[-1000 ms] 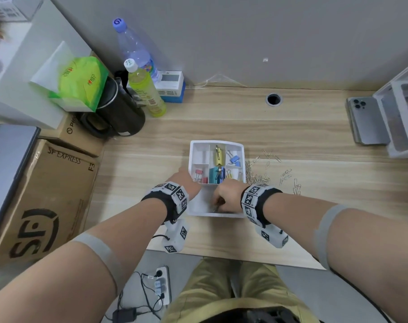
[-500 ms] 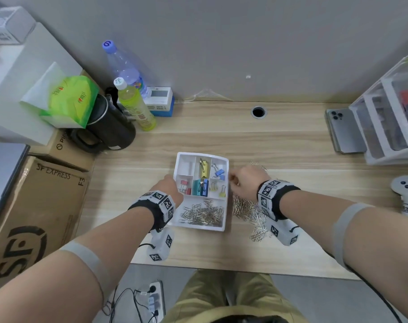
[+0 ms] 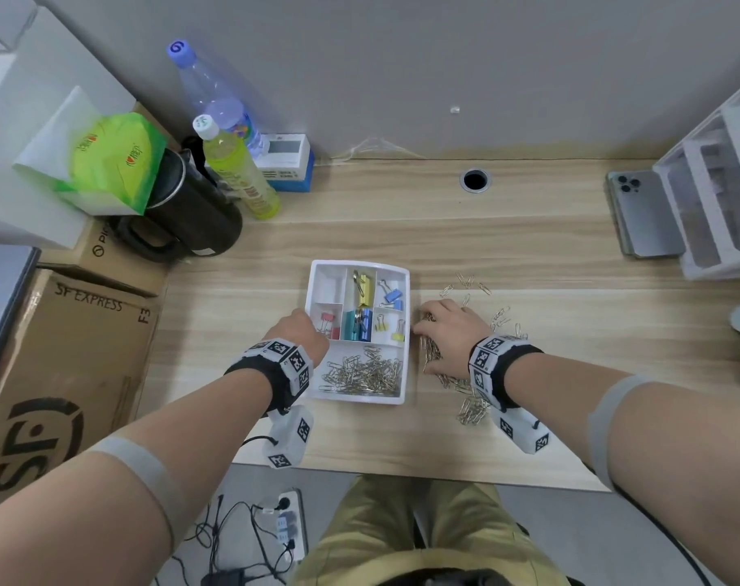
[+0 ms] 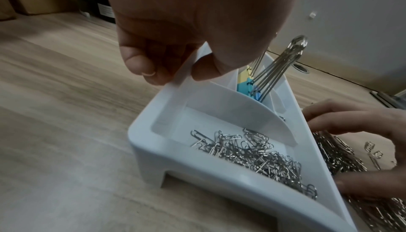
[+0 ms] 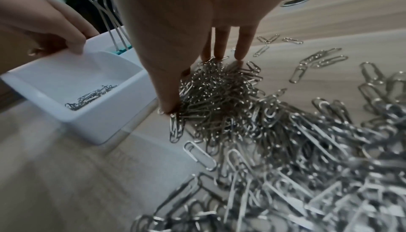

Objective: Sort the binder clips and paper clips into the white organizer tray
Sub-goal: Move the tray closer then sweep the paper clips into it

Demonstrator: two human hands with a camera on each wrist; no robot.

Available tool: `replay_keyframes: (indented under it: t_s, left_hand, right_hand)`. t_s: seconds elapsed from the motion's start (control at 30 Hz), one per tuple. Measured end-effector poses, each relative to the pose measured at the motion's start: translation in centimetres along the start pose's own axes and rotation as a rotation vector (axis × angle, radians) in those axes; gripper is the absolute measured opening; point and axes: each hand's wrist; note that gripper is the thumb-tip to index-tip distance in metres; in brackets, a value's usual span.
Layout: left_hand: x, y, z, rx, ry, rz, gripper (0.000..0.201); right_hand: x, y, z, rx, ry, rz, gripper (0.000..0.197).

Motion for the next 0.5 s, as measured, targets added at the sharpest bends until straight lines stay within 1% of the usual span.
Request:
replay_keyframes:
  t_s: [0.07, 0.1, 0.2, 0.27, 0.37, 0.4, 0.43, 0.5]
  left_hand:
    - [0.0, 0.1, -0.1, 0.002, 0.0, 0.011, 0.03]
    - [0.1, 0.2, -0.1, 0.001, 0.0, 0.018, 0.03]
    - [0.2, 0.3, -0.3, 0.0, 0.002, 0.034, 0.032]
    - [0.2, 0.5, -0.4, -0.001, -0.002, 0.038, 0.032]
    - [0.3, 0.8, -0.4, -0.001, -0.006, 0.054, 0.029]
    - [0.4, 0.8, -0.4, -0.001, -0.007, 0.056, 0.029]
    - [0.4, 0.9, -0.4, -0.001, -0.005, 0.059, 0.027]
    - [0.4, 0.9, -0.4, 0.002, -0.004, 0.06, 0.025]
  right_hand:
    - [0.2, 0.1, -0.3, -0.013, 0.032, -0.02, 0.035]
    - [0.4, 0.2, -0.5, -0.017, 0.042, -0.017, 0.027]
    - [1.0, 0.9, -1.1, 0.007, 0.043, 0.018, 0.018]
    - [1.1, 1.2, -1.3, 0.012, 0.046, 0.017, 0.022]
    - [1.0, 1.0, -0.8, -0.018, 0.103, 0.02, 0.042]
    - [0.9, 0.9, -0.4, -0.035, 0.135, 0.035, 0.045]
    - [0.8, 0.7, 0.0, -0.043, 0.166, 0.048, 0.044]
    - [0.7, 0.5, 0.6, -0.029, 0.219, 0.057, 0.034]
Point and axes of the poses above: each hand's wrist, its own x-axis away from the middle knuckle, its own y-axis out of the back of the hand, z = x × y, and after that the axes turned 13 degrees about y, right-handed
